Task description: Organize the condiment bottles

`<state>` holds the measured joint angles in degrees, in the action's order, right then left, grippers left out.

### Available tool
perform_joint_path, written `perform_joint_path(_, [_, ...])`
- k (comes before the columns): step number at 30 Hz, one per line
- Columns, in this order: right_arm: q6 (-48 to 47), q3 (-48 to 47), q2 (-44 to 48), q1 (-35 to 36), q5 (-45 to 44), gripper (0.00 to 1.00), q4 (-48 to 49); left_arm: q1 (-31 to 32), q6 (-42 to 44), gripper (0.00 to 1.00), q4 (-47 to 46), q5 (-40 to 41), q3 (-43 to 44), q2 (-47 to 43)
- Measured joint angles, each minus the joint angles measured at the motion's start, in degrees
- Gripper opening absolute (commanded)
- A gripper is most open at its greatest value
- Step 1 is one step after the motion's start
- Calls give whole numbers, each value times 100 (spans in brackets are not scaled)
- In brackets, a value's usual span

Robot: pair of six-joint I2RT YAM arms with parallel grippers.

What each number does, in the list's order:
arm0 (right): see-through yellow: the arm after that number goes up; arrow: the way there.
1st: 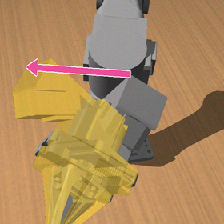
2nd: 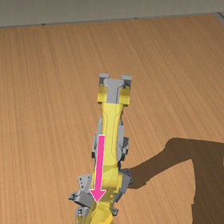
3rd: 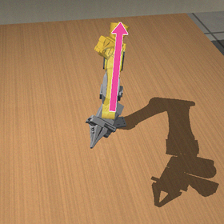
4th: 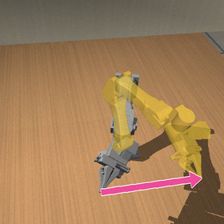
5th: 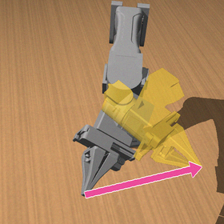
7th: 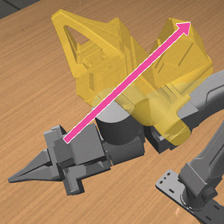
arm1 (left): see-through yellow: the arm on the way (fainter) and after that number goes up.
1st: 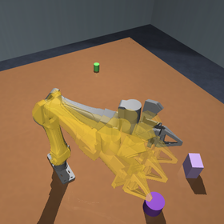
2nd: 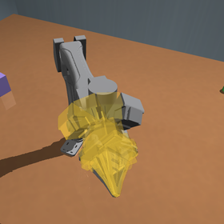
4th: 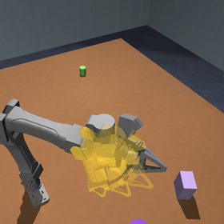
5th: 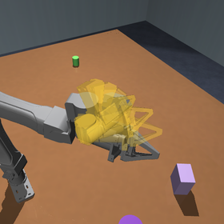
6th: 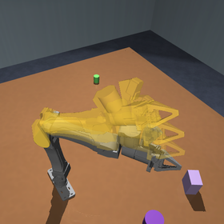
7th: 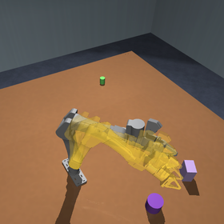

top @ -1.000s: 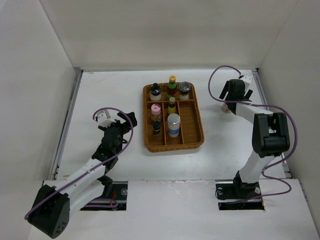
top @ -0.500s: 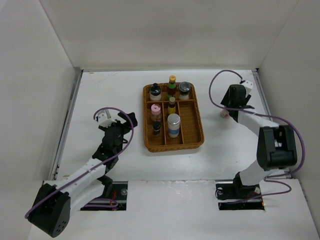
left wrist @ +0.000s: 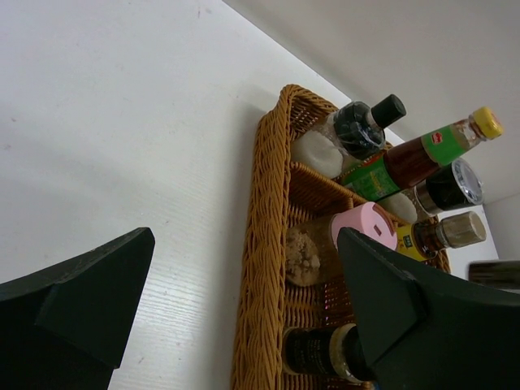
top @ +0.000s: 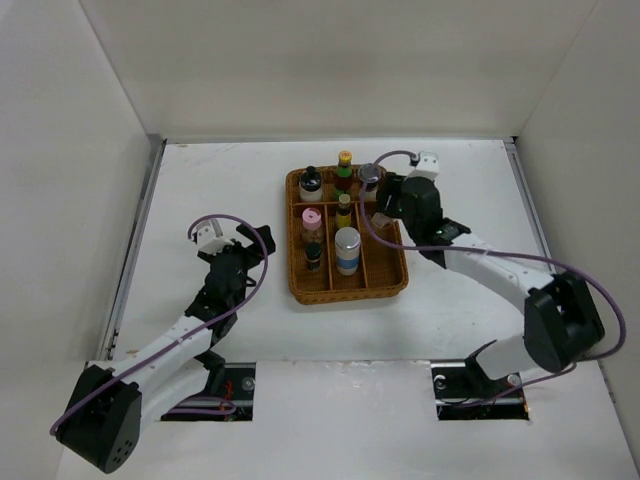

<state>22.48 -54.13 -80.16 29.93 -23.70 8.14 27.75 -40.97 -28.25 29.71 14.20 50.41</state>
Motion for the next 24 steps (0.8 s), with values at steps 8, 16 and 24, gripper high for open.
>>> perform_joint_path(8, [-24,-87,-1231,79,107,46,22,-37,0,100,11,9,0,13])
perform_joint_path(16, [-138,-382,-1812,151,-2,92,332,-35,0,100,282,28,291,931])
perform_joint_path(24, [-186,-142,-767,345,-278,100,612,-44,-2,100,962,33,848,1272])
